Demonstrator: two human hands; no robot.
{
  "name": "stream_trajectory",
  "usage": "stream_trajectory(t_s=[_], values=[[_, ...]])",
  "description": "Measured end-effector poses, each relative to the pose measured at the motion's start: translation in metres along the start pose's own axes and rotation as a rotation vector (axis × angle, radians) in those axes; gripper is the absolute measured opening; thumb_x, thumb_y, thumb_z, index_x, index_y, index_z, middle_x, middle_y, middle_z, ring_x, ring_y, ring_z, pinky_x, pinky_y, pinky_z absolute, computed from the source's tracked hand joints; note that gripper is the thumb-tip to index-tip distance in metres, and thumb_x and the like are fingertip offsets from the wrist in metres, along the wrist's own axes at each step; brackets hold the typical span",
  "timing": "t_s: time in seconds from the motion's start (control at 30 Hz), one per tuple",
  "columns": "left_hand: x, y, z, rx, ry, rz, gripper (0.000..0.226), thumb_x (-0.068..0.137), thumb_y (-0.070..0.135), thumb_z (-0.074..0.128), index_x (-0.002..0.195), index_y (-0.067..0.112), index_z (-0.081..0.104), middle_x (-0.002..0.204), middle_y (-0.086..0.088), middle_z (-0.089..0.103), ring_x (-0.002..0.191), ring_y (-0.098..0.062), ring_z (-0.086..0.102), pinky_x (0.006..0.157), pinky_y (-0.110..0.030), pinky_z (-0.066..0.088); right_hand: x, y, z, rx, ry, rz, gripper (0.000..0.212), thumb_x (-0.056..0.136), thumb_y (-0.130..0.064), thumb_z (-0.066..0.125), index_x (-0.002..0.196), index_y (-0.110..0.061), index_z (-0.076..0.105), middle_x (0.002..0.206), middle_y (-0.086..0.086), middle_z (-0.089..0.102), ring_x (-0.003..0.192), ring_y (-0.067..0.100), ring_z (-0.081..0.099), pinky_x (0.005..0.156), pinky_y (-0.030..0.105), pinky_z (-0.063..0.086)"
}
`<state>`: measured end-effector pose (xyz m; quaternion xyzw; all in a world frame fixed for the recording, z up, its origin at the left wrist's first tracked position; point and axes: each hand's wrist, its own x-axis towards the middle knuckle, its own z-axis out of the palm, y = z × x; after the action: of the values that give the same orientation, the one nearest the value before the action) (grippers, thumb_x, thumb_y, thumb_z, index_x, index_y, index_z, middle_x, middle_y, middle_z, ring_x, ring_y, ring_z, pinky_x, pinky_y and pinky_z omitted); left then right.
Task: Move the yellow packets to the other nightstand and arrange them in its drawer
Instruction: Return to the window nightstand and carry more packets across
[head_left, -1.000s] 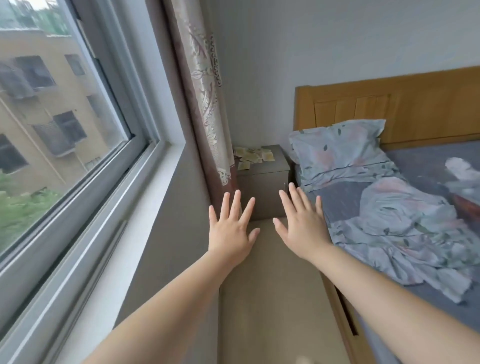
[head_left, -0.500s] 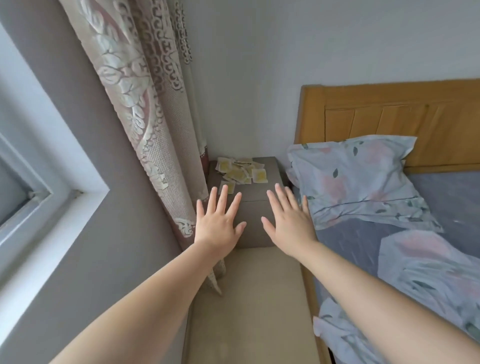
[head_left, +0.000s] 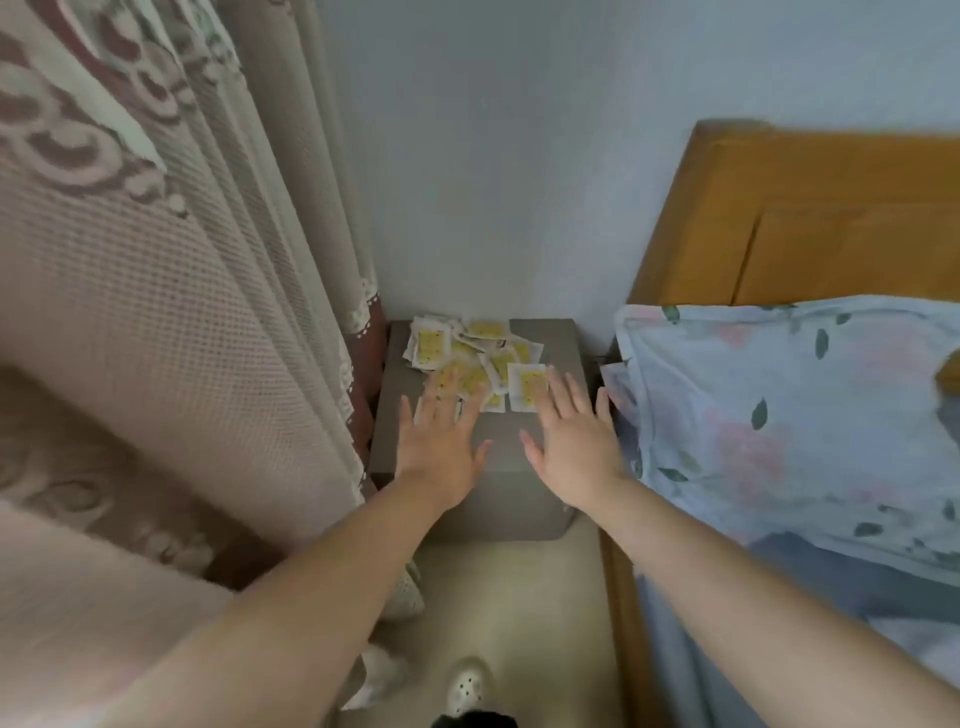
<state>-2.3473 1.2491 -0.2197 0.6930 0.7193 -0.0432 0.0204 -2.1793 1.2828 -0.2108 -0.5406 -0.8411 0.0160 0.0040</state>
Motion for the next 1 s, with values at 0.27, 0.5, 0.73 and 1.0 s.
stream_trajectory(t_s=[0.27,0.5,0.73,1.0], values=[[0.145,-0.012,0.063,-0.172,-0.164,-0.128,0.066,0.101,0.049,0.025,0.151,0.029,-0.014,0.159,-0.001,-0.021,0.146,-0.026,-0.021,0.117,-0.054,-0.002,0.139,0.036,0.08,0.066,-0.207,0.001,0.067,0.099,-0.048,0.025,0.152,-0.014,0.004,0.16,0.01,-0.002,0.148,0.026,0.002,0.116,0.049,0.01],[0.222,-0.027,0.166,-0.468,-0.358,-0.544,0.075,0.099,0.032,0.044,0.152,0.025,-0.008,0.161,-0.005,-0.012,0.147,-0.029,-0.007,0.119,-0.047,0.012,0.247,0.084,0.194,0.517,-0.363,0.412,0.064,0.088,-0.045,0.057,0.137,-0.009,0.039,0.136,0.012,0.045,0.124,0.031,0.043,0.098,0.041,0.04],[0.25,-0.044,0.239,-0.512,-0.341,-0.848,0.091,0.088,0.043,0.063,0.152,0.012,0.008,0.158,-0.008,0.015,0.144,-0.026,0.016,0.113,-0.044,0.025,0.3,0.099,0.268,0.408,-0.379,0.624,0.087,0.072,-0.052,0.073,0.136,-0.008,0.035,0.135,0.012,0.041,0.126,0.031,0.039,0.096,0.041,0.041],[0.252,-0.049,0.258,-0.459,-0.2,-0.922,0.086,0.072,0.038,0.08,0.141,0.01,0.036,0.137,-0.011,0.044,0.123,-0.028,0.04,0.098,-0.039,0.037,0.317,0.11,0.282,0.742,-0.315,0.844,0.038,0.078,-0.015,0.071,0.11,-0.003,0.052,0.104,0.014,0.062,0.101,0.035,0.06,0.069,0.032,0.043]])
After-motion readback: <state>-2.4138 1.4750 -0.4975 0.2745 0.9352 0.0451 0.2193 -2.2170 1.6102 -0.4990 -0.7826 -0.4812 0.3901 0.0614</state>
